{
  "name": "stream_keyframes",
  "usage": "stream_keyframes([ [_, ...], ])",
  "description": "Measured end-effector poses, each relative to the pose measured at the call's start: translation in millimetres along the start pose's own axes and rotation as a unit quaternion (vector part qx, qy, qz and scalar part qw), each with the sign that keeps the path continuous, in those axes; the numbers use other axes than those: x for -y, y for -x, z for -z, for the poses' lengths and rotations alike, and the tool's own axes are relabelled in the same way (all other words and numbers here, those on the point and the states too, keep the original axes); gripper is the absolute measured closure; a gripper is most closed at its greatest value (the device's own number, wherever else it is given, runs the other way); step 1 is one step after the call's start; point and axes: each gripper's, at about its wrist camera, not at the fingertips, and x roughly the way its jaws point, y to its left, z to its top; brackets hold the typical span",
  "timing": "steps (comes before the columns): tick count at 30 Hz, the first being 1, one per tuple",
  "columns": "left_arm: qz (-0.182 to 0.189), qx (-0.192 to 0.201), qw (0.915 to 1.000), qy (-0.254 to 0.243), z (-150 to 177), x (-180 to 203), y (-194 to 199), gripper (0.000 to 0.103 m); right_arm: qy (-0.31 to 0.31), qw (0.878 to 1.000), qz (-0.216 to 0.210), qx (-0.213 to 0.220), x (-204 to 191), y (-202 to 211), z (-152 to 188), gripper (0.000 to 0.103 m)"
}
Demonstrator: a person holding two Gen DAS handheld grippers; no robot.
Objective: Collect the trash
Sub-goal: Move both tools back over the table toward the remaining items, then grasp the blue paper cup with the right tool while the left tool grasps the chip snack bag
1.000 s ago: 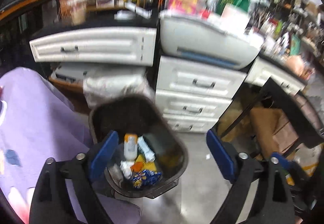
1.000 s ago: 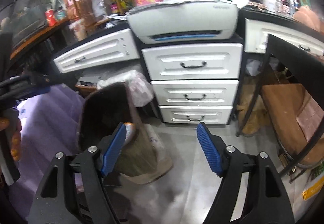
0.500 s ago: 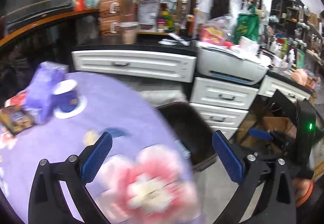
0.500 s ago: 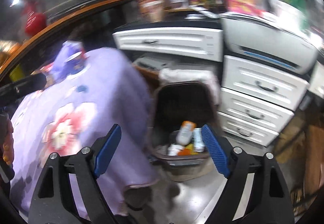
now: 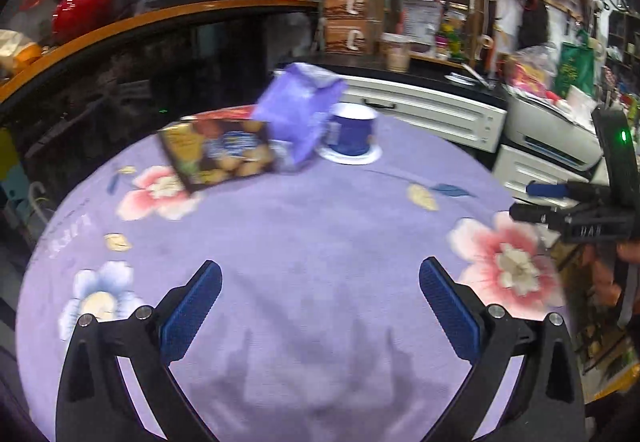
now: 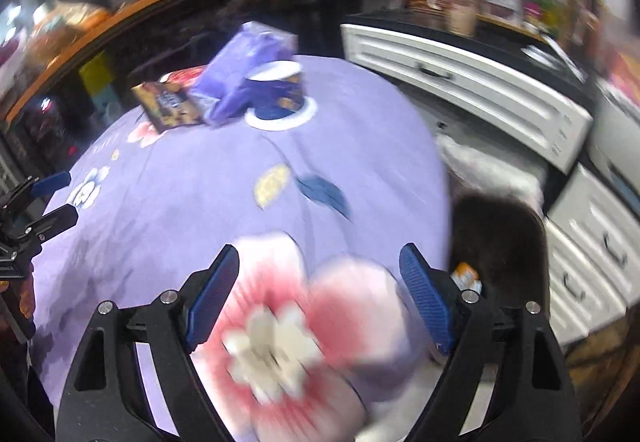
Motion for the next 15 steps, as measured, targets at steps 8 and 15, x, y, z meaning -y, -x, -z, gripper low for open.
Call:
stream_keyframes([
  [8, -0.014, -0.003, 0.9987, 0.049, 6, -75, -7, 0.005, 0.058, 0.998, -0.002, -0.010, -36, -65, -79, 0.021],
  [15, -0.020, -0.005, 0.9967, 0.079, 6, -104, -14, 0.005, 0.048, 0.998, 0.001, -0.029, -40, -127, -130, 0.021],
])
